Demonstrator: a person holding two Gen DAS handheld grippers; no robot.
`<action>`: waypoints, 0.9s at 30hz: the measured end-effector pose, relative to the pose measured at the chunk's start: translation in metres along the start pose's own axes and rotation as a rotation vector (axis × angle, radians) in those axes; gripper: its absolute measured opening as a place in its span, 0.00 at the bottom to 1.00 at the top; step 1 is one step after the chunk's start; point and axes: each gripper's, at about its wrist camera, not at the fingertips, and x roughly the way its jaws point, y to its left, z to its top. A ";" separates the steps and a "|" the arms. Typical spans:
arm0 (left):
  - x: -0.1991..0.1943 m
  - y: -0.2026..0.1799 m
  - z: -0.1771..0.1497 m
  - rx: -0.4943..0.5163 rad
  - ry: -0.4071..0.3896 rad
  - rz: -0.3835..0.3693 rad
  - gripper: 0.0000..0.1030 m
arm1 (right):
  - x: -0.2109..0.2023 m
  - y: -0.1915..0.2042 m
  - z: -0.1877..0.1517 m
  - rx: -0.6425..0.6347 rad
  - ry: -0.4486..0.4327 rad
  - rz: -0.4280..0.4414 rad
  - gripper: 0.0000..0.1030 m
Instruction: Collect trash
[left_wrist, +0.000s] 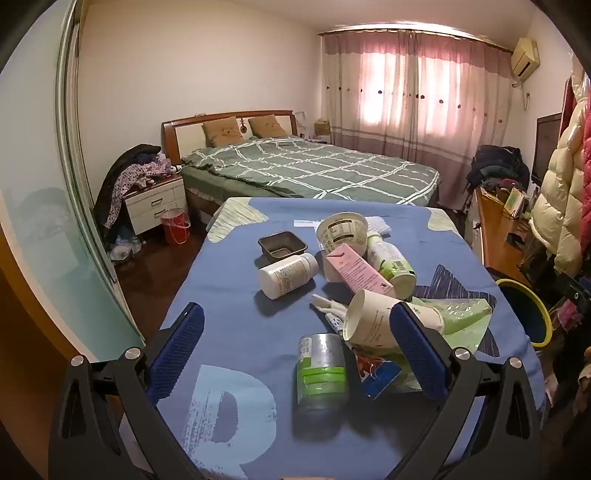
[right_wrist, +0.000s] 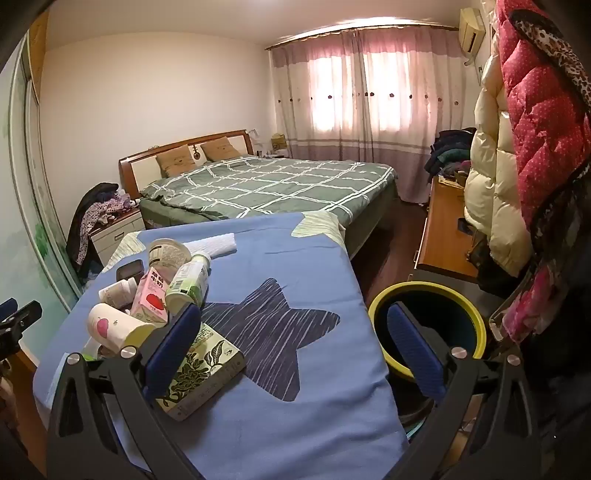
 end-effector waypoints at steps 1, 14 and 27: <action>0.001 0.001 0.000 -0.006 0.010 0.002 0.96 | 0.000 0.000 0.000 0.001 0.001 0.002 0.94; 0.003 0.002 -0.006 0.007 0.018 0.019 0.96 | 0.008 -0.003 -0.002 0.000 0.020 0.008 0.94; 0.006 -0.005 -0.003 0.013 0.022 0.015 0.96 | 0.006 0.004 -0.002 -0.005 0.019 0.009 0.94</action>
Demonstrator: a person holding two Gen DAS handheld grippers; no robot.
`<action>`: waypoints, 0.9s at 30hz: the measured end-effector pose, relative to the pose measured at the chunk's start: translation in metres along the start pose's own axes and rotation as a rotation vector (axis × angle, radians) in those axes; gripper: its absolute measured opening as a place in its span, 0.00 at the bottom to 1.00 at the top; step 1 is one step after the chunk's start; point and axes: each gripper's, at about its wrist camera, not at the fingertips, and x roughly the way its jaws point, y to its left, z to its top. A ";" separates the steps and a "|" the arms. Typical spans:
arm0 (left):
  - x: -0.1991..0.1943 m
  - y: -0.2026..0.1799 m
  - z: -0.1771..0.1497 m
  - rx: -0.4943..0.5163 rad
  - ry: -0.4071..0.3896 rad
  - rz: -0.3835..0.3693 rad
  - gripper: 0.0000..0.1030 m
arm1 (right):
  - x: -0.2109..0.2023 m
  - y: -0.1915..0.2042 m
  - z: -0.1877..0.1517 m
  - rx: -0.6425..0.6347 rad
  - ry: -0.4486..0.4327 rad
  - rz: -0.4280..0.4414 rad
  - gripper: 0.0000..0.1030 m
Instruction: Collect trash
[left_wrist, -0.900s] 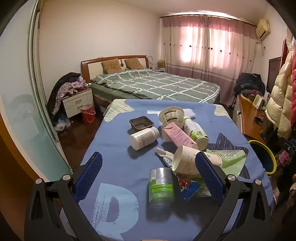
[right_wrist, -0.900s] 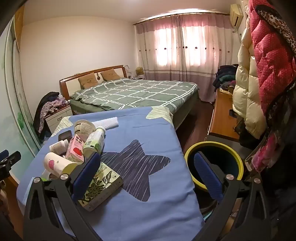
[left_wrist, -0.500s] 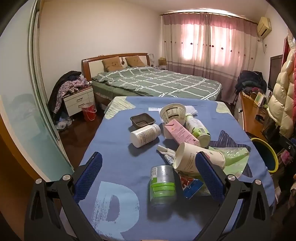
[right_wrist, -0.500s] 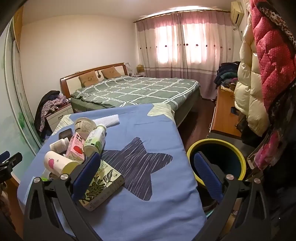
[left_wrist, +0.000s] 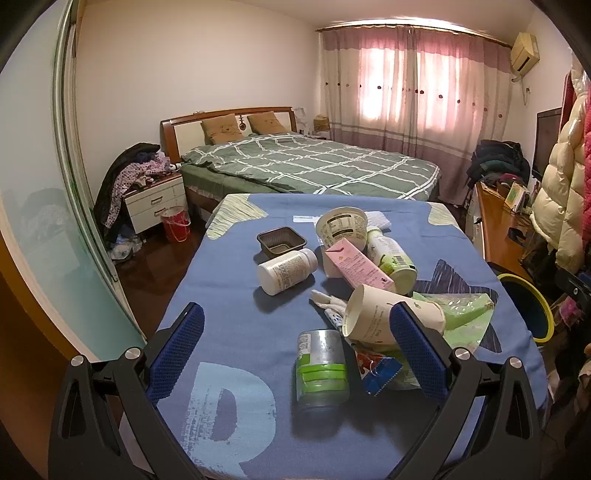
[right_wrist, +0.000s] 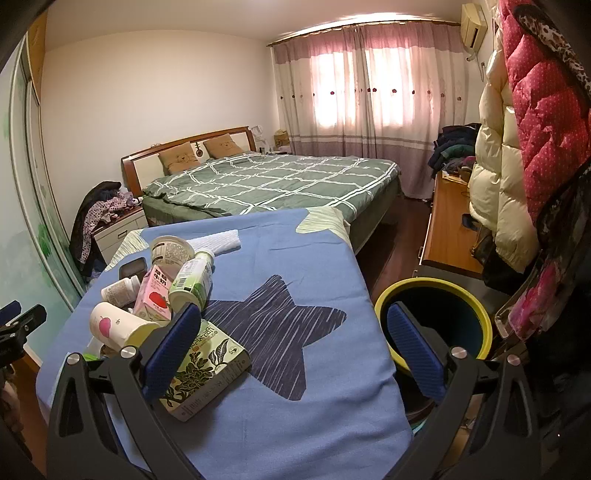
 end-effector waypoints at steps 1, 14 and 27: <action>0.000 0.000 0.000 -0.001 0.001 -0.001 0.96 | 0.000 0.000 0.000 0.001 0.001 0.001 0.94; -0.003 0.002 0.001 -0.005 0.006 -0.019 0.96 | 0.002 0.001 -0.001 0.005 0.006 0.006 0.94; -0.003 0.003 0.002 -0.006 0.006 -0.022 0.96 | 0.003 0.002 -0.003 0.009 0.010 0.010 0.94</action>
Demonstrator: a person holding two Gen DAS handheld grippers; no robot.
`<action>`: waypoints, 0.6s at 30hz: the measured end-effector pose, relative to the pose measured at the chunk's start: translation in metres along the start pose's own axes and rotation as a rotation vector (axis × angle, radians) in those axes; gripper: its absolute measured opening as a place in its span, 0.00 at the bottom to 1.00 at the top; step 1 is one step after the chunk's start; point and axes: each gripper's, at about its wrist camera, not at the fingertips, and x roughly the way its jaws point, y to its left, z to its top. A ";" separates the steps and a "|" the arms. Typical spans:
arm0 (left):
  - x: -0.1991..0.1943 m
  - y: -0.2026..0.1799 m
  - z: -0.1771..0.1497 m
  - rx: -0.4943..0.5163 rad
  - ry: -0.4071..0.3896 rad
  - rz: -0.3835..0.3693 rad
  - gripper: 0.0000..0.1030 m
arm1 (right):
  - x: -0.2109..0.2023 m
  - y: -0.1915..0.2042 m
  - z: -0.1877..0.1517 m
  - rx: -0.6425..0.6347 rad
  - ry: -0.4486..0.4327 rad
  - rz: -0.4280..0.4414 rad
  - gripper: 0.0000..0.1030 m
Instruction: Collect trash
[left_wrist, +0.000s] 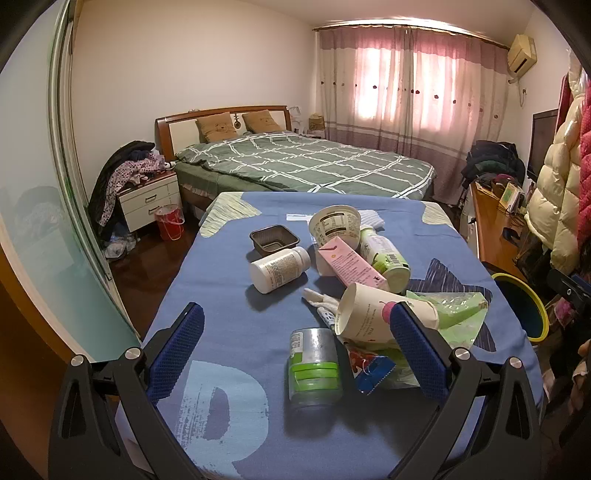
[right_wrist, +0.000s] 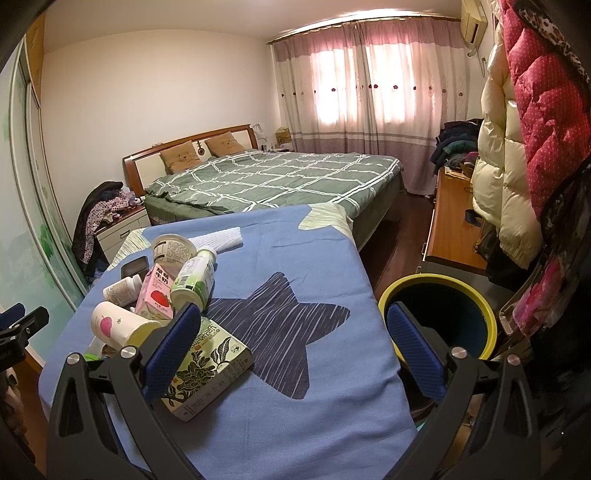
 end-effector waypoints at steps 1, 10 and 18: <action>0.000 0.000 0.000 0.000 0.000 0.000 0.96 | 0.001 0.000 0.000 0.001 0.001 0.001 0.94; 0.000 -0.001 0.000 0.000 0.000 0.000 0.96 | 0.002 0.001 -0.003 0.009 0.004 0.005 0.94; 0.000 -0.001 0.000 0.000 0.000 0.001 0.96 | 0.002 0.000 -0.003 0.008 0.006 0.006 0.94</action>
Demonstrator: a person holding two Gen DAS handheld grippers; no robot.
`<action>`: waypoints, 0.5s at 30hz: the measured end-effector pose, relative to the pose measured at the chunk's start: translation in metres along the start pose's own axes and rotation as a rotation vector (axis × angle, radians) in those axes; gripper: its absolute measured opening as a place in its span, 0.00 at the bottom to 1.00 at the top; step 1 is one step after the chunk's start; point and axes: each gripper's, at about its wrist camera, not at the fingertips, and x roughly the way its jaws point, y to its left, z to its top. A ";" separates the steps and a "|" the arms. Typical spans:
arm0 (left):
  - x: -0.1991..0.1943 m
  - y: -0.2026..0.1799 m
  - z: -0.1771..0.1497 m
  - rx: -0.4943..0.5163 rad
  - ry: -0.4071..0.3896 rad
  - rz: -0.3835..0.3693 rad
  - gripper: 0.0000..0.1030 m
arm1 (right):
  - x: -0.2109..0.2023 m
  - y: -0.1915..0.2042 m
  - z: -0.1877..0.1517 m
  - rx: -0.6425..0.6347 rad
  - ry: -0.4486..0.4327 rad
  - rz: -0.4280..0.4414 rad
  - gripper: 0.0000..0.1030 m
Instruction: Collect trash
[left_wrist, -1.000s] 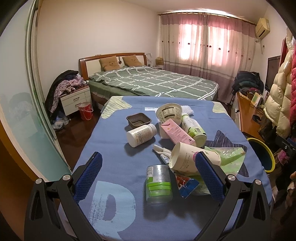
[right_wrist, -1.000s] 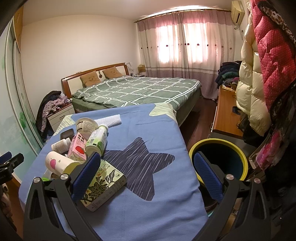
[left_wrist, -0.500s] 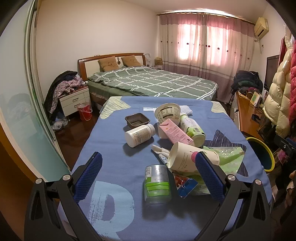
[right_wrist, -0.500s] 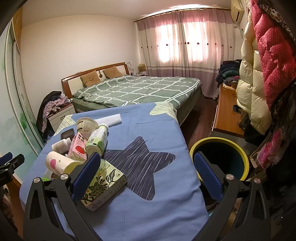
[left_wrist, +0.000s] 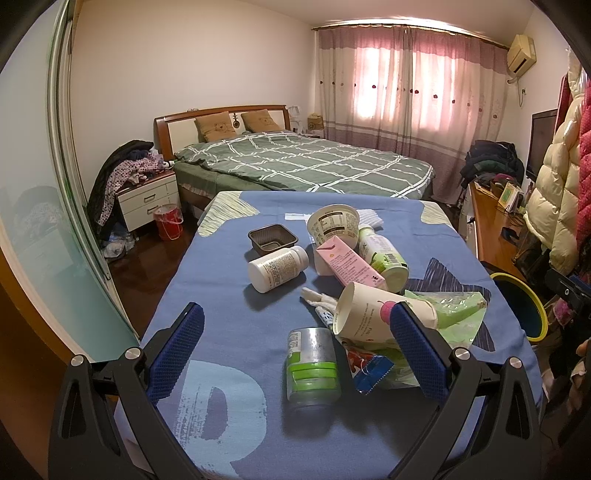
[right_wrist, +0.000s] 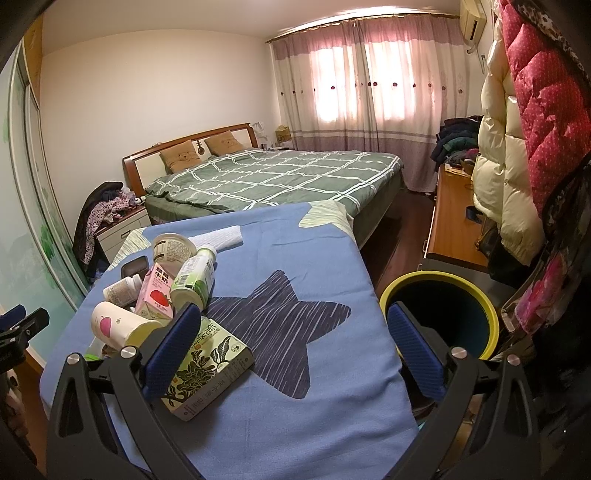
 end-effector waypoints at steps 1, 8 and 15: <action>0.000 0.000 0.000 0.000 0.000 0.000 0.96 | 0.000 0.000 0.000 0.000 0.000 0.000 0.94; 0.000 0.000 0.000 0.000 0.001 -0.001 0.96 | 0.000 -0.001 0.000 0.002 0.001 0.001 0.94; 0.000 0.000 0.000 0.001 0.000 0.002 0.96 | 0.001 -0.001 0.000 0.003 0.001 0.001 0.94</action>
